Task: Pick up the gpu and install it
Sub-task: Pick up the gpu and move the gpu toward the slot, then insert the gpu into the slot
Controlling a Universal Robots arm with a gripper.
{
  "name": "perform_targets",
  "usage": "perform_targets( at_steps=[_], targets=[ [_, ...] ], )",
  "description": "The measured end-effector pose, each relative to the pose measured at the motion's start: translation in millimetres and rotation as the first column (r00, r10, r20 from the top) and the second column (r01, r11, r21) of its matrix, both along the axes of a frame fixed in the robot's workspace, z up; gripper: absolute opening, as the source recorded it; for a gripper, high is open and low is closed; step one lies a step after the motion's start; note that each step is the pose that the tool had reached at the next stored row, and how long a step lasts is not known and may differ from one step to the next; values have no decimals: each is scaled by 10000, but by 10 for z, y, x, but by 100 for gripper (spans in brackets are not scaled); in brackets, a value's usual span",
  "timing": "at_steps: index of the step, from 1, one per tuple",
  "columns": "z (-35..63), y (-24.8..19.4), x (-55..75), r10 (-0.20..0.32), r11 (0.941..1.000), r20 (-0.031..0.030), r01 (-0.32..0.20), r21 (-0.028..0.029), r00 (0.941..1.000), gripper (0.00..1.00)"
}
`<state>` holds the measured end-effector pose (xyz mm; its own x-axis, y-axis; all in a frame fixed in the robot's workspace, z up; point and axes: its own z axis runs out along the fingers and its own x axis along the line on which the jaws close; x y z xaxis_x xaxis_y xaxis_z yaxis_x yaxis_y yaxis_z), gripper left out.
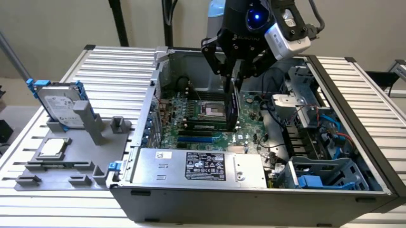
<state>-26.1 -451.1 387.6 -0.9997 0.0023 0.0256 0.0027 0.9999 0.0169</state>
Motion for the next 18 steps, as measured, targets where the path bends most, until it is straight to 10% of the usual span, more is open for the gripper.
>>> perform_targets(
  at_steps=[18],
  targets=[
    [-31,19,34,-71,10000,-17,71,-33,10000,27]
  ],
)
